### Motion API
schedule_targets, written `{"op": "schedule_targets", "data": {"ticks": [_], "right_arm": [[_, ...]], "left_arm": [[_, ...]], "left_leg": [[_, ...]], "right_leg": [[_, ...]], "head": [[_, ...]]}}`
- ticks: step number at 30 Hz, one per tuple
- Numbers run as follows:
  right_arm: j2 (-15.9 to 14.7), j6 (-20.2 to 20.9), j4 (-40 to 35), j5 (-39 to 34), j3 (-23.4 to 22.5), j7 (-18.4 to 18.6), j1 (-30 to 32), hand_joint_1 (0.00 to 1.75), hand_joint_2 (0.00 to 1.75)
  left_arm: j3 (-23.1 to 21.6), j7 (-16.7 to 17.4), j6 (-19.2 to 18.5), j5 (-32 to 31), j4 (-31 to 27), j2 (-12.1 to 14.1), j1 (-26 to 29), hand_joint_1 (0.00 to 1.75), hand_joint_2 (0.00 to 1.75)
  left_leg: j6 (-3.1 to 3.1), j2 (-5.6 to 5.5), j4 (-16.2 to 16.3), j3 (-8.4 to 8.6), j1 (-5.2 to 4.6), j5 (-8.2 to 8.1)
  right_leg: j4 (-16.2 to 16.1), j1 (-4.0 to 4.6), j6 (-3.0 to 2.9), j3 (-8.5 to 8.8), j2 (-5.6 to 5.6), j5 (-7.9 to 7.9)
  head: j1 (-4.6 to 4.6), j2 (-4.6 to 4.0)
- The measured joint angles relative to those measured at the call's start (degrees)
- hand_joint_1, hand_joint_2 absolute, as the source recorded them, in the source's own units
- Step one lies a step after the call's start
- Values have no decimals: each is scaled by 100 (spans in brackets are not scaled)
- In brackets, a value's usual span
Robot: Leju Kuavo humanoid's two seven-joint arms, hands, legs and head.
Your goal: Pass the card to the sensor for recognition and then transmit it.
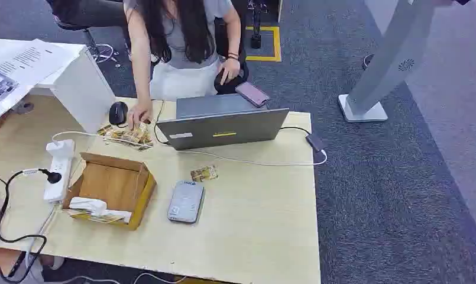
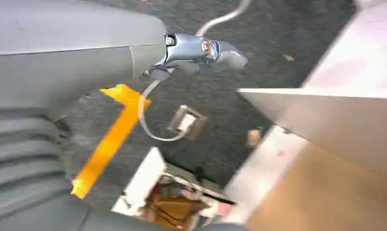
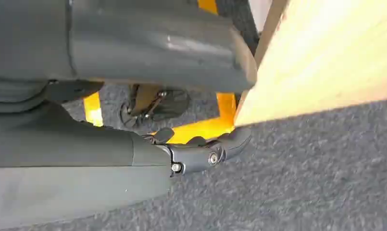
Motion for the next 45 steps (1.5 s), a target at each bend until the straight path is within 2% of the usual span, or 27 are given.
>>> {"op": "schedule_targets", "data": {"ticks": [9, 15, 17, 23, 25, 39, 45], "right_arm": [[44, -586, 100, -273, 46, 536, -50, 0, 0], [48, -918, 146, -343, 151, 1229, -84, 0, 0], [48, -933, 146, -343, 160, 1346, -82, 0, 0], [48, -1038, 157, -341, 280, 1943, -106, 0, 0], [48, -1073, 164, -341, 284, 2004, -98, 0, 0], [48, -1191, 184, -339, 551, 3123, -181, 0, 0], [48, -1211, 192, -363, 647, 3532, -209, 0, 0]], "left_arm": [[313, -94, -525, -275, -1543, -551, 212, 0, 175], [349, -111, -841, -374, -2536, -850, 333, 0, 175], [347, -111, -865, -374, -2622, -870, 329, 0, 175], [74, -111, -905, -291, -3431, -1080, 649, 0, 175], [68, -114, -931, -260, -3501, -1090, 665, 0, 175], [-1040, -133, -996, 216, -6000, -1370, 1166, 0, 175], [-1364, -142, -1031, 559, -6982, -1460, 1460, 0, 175]], "left_leg": [[0, 0, 0, 0, 0, 0], [0, -1, 0, 0, 1, 0], [0, 1, 0, 2, 0, 0], [1, 4, 7, -8, 9, 0], [9, -20, 6, -14, 3, 7], [7, -13, 5, 0, 2, 9], [7, -14, 5, -2, 2, 8]], "right_leg": [[0, 1, 0, 0, 0, 0], [0, 1, 0, 0, -1, 0], [1, 1, 0, 0, 1, 0], [0, 8, 0, -10, 6, 0], [0, 1, 0, -9, -23, -1], [0, 3, -3, 6, -17, 3], [0, 3, -3, 5, -17, 2]], "head": [[0, 0], [0, 0], [-7, 0], [-4, 0], [20, 0], [31, 0], [28, 0]]}}
